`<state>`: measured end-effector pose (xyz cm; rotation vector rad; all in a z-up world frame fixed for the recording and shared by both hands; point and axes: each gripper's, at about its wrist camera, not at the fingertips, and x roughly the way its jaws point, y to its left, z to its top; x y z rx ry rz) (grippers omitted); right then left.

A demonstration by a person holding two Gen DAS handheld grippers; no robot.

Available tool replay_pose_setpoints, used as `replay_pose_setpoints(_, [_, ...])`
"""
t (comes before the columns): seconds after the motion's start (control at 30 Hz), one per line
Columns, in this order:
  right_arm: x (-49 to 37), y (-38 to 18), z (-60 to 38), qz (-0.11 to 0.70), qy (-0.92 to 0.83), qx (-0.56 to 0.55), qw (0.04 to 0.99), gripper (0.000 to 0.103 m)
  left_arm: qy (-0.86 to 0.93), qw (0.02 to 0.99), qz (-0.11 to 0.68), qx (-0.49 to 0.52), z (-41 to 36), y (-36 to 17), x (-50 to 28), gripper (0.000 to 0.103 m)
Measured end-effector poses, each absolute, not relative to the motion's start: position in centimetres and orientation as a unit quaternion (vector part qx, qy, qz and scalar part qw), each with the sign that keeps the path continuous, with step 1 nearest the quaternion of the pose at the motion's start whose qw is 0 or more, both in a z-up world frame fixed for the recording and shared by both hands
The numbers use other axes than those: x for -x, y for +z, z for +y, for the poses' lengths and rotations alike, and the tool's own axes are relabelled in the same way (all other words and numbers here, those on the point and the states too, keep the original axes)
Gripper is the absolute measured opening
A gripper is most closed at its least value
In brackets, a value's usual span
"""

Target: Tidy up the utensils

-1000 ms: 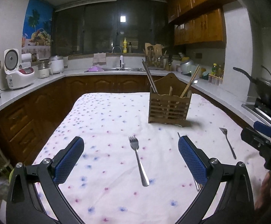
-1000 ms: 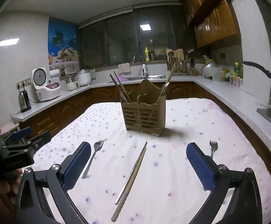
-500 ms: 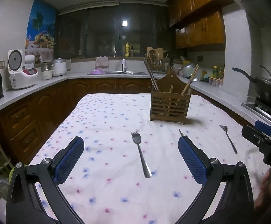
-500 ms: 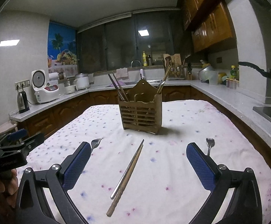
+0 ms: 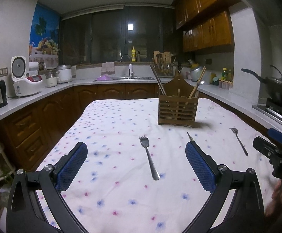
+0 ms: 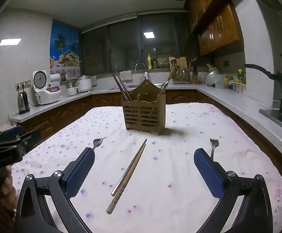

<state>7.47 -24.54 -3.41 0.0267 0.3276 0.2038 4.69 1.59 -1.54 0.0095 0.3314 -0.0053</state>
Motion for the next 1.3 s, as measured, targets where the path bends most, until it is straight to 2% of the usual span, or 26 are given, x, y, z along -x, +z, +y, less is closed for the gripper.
replay_pose_setpoints(1.3, [-6.7, -3.58, -24.45, 0.162, 0.102, -0.013, 0.981, 0.103, 0.014, 0.986, 0.167, -0.012, 2.4, -1.87, -4.07, 0.103])
